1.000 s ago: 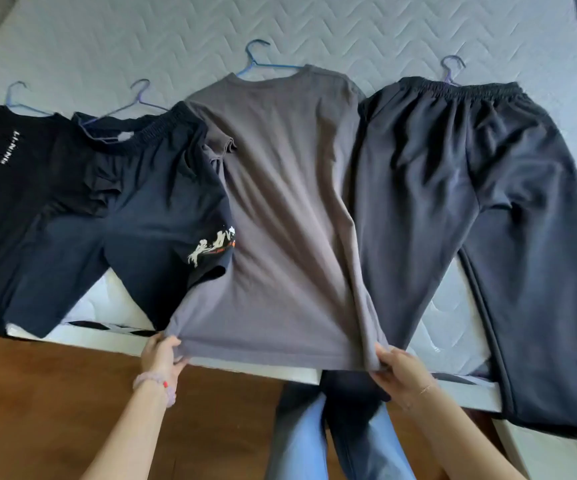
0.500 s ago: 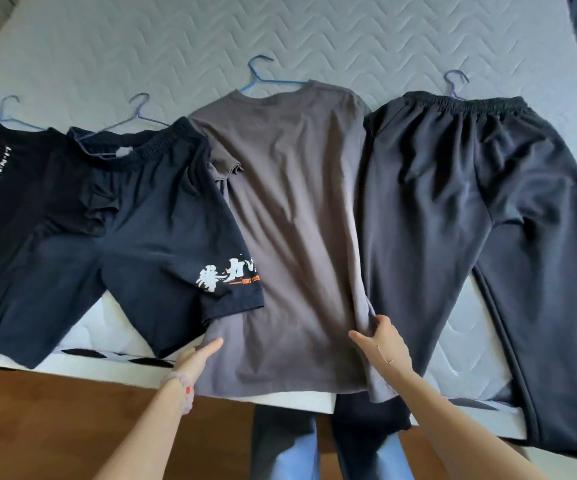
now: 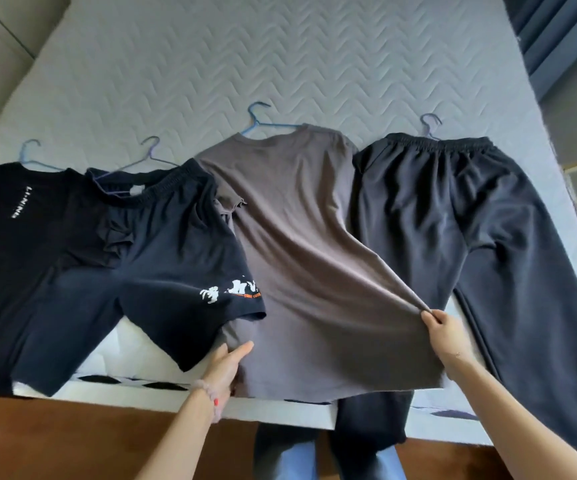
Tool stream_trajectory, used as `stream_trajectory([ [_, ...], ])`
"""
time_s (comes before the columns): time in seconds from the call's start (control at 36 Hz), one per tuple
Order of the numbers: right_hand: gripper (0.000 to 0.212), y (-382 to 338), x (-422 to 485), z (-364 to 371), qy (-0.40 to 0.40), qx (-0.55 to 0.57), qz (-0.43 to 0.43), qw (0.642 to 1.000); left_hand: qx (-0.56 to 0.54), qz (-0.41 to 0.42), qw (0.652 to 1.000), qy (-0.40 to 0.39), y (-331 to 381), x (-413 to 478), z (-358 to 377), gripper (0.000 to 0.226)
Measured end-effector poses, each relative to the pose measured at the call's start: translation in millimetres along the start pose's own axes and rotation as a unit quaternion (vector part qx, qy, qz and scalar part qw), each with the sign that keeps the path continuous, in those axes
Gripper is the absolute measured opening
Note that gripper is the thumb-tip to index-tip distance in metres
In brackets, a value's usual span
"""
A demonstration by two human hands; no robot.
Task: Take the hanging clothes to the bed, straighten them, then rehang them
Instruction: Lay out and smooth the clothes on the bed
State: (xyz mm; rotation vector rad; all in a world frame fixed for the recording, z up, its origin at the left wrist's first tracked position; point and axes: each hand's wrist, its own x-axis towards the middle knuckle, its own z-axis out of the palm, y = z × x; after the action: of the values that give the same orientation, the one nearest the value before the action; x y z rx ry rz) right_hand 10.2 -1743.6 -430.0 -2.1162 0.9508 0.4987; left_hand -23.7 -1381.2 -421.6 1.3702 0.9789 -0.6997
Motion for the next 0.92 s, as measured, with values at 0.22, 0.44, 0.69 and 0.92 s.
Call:
stream_trajectory([
  [0.22, 0.028, -40.0, 6.3, -76.6, 0.052, 0.051, -0.034, 0.997, 0.015, 0.124, 0.992, -0.034, 66.4, -40.4, 57.7, 0.031],
  [0.44, 0.035, -82.8, 21.3, -166.2, 0.074, 0.092, -0.080, 0.990, -0.029, 0.248, 0.968, -0.035, 193.6, -116.6, 80.5, 0.014],
  [0.69, 0.041, -50.3, 13.5, -148.9, -0.009, 0.091, -0.050, 0.995, -0.050, 0.213, 0.976, 0.022, 170.4, -139.3, 0.3, 0.020],
  [0.92, 0.039, 33.2, -26.7, -66.1, -0.125, 0.032, 0.089, 0.988, 0.052, -0.024, 0.990, 0.126, 11.2, -103.3, -78.6, 0.067],
])
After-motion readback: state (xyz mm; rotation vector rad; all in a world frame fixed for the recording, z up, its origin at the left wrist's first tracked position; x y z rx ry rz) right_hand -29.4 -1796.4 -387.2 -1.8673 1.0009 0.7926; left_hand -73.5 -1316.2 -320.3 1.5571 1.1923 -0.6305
